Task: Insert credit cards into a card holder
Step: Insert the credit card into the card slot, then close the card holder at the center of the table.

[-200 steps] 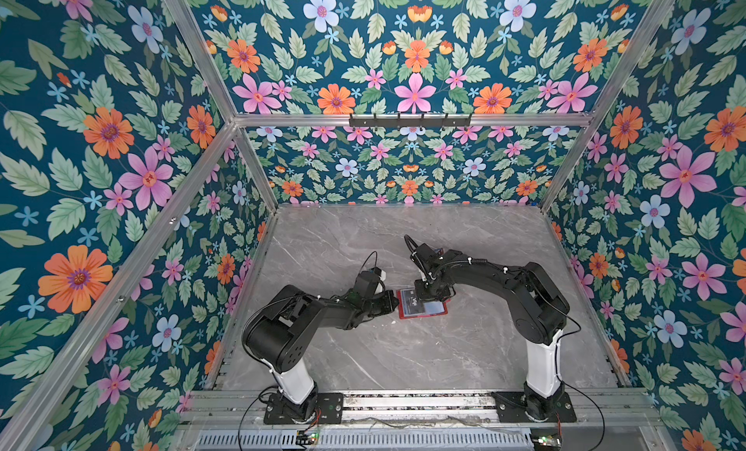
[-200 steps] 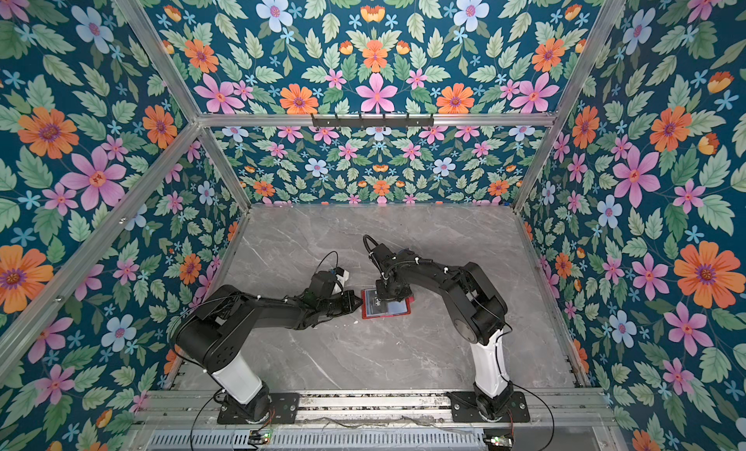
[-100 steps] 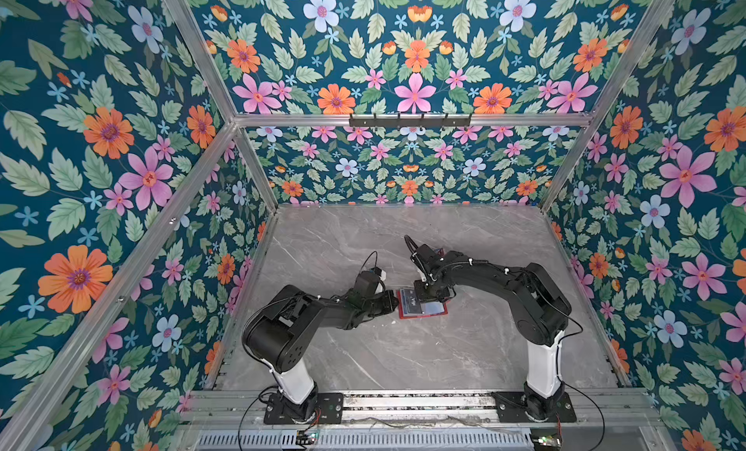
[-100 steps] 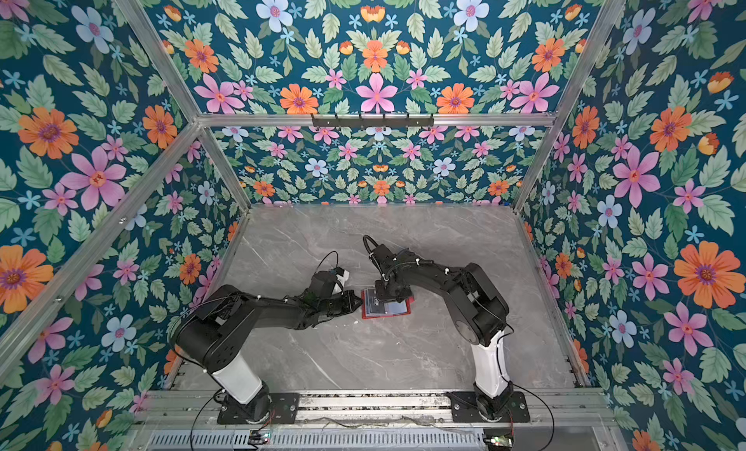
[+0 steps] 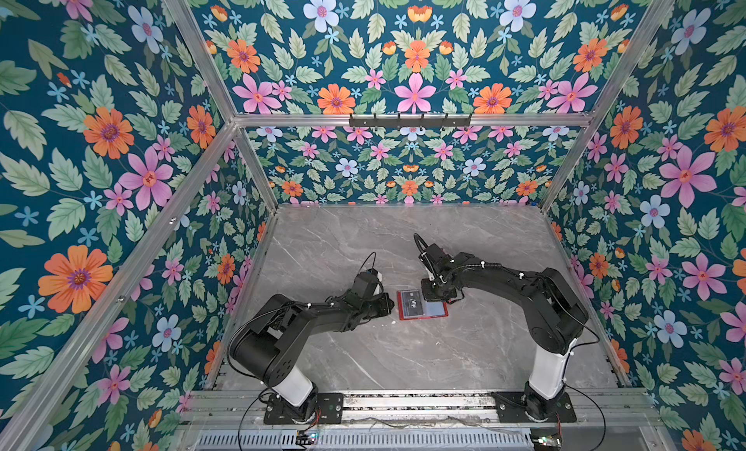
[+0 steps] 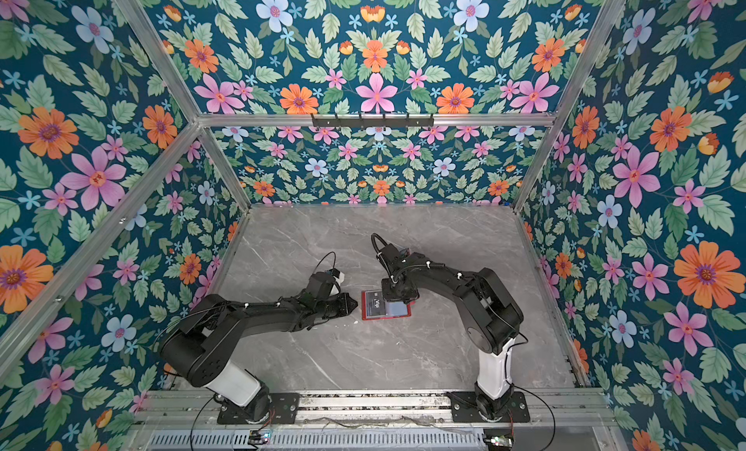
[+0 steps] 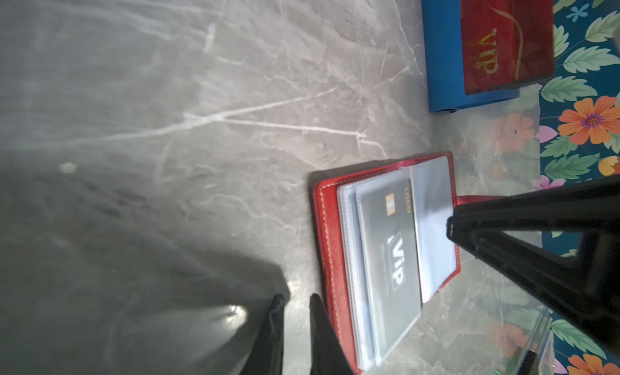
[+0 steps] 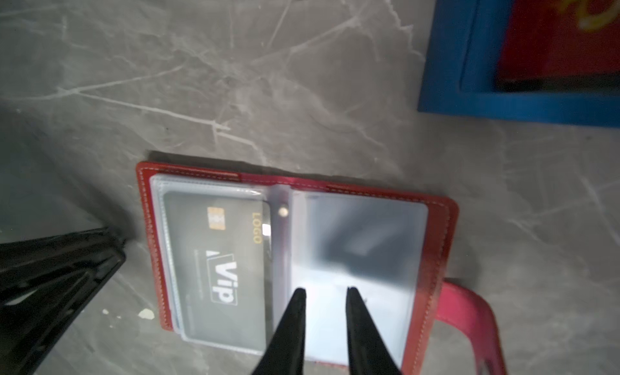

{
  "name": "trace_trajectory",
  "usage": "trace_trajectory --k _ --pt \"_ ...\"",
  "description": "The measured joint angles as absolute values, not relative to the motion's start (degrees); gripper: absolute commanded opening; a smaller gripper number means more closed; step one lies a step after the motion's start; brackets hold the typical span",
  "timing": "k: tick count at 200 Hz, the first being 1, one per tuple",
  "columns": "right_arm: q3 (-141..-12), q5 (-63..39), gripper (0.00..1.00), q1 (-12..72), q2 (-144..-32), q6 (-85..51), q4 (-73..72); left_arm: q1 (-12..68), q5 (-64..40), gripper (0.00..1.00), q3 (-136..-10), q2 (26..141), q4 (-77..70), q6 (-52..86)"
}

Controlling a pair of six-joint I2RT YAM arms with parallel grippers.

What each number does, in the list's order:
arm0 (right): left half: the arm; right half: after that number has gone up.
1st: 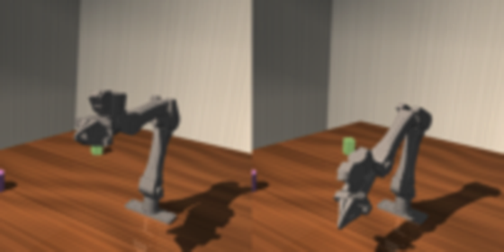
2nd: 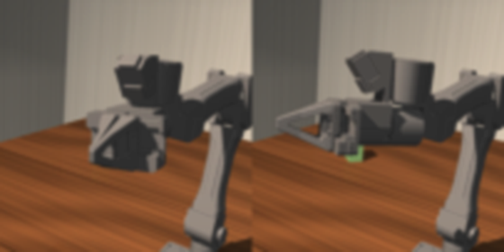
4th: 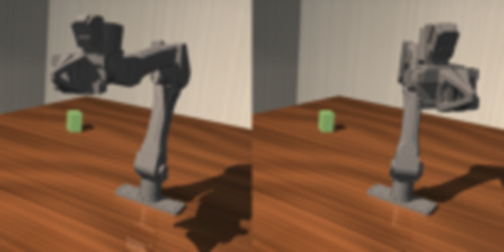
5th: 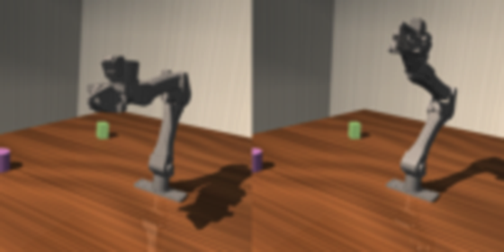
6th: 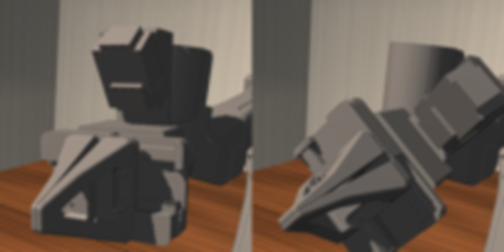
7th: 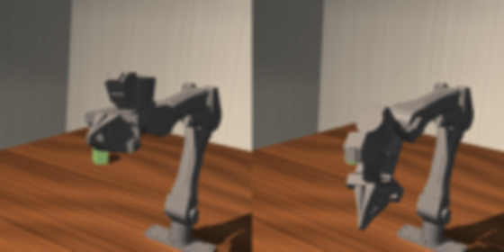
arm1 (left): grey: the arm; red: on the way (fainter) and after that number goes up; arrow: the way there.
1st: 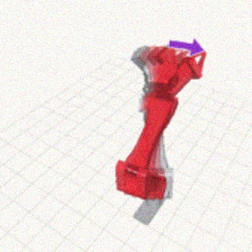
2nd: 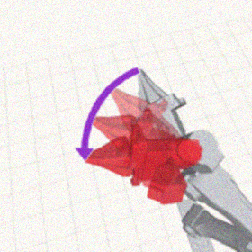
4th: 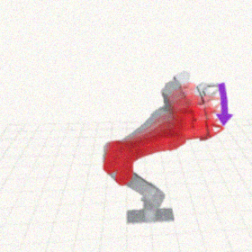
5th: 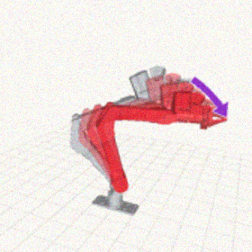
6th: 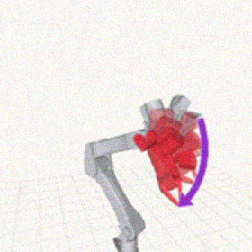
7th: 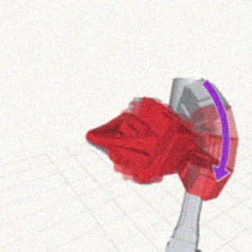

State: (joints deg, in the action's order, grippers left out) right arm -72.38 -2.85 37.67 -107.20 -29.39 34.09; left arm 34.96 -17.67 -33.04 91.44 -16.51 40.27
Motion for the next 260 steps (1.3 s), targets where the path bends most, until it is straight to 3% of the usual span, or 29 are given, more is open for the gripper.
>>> trace_trajectory --k 47,127,195,260 --pt "-71.22 -2.00 0.21 36.77 -107.96 -29.74 34.33 34.89 -19.92 0.34 -30.24 91.81 -23.42 40.51" --pt "-71.24 -1.80 0.20 36.80 -110.04 -29.74 34.13 34.87 -25.98 0.34 -28.93 97.32 -36.10 44.62" --pt "-71.18 -2.02 0.19 36.80 -110.21 -29.74 34.11 34.85 -27.33 0.22 -28.82 97.47 -36.29 46.33" --pt "-70.74 -2.44 0.19 36.75 -109.36 -29.80 33.28 34.81 -29.06 0.02 -28.25 95.70 -36.64 48.16"
